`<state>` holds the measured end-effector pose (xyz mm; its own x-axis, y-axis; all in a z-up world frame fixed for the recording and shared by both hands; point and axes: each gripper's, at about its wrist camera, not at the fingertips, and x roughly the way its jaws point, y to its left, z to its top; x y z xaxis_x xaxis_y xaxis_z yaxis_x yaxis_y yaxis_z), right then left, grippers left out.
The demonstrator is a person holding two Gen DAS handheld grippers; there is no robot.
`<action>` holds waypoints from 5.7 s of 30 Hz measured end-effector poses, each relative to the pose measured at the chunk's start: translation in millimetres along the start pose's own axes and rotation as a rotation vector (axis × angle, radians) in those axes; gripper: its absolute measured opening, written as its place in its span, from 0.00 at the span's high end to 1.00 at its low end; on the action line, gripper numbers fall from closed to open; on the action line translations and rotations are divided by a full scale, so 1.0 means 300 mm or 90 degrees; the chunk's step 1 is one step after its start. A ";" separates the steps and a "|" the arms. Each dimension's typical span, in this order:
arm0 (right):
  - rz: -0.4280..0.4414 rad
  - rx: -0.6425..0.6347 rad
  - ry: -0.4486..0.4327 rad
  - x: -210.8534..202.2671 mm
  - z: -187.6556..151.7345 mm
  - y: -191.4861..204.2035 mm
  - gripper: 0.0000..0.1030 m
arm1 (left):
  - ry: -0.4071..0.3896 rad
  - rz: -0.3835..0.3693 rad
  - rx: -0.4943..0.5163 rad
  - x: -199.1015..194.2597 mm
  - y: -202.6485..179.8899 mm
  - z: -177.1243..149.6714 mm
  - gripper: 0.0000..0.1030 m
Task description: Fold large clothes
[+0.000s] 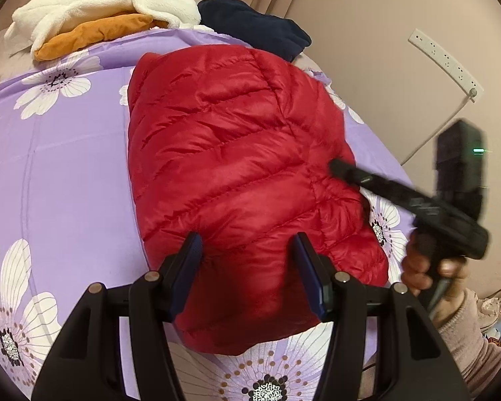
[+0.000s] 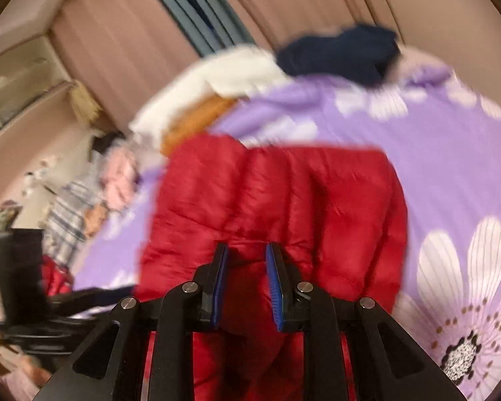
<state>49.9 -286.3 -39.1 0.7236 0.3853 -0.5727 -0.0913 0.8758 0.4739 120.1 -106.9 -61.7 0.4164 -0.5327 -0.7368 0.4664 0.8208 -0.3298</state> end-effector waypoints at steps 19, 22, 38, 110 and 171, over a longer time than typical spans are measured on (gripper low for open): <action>0.064 0.058 -0.027 -0.107 -0.005 -0.001 0.33 | -0.071 -0.104 -0.268 -0.122 0.327 -0.025 0.22; 0.054 0.062 -0.046 -0.142 -0.010 -0.001 0.11 | -0.063 -0.131 -0.301 -0.109 0.355 -0.033 0.18; 0.081 0.268 -0.013 -0.071 -0.090 -0.265 0.02 | -0.020 -0.194 -0.368 -0.016 0.416 -0.048 0.02; 0.136 0.329 0.064 0.067 -0.096 -0.287 0.01 | 0.019 -0.060 -0.205 0.129 0.214 0.063 0.00; 0.116 0.309 0.064 0.064 -0.104 -0.274 0.01 | 0.019 -0.035 -0.195 0.144 0.214 0.056 0.00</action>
<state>49.9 -341.9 -109.8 0.6544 0.5658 -0.5017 0.1342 0.5660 0.8134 181.1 -80.7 -104.7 0.3721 -0.5760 -0.7278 0.2288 0.8169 -0.5295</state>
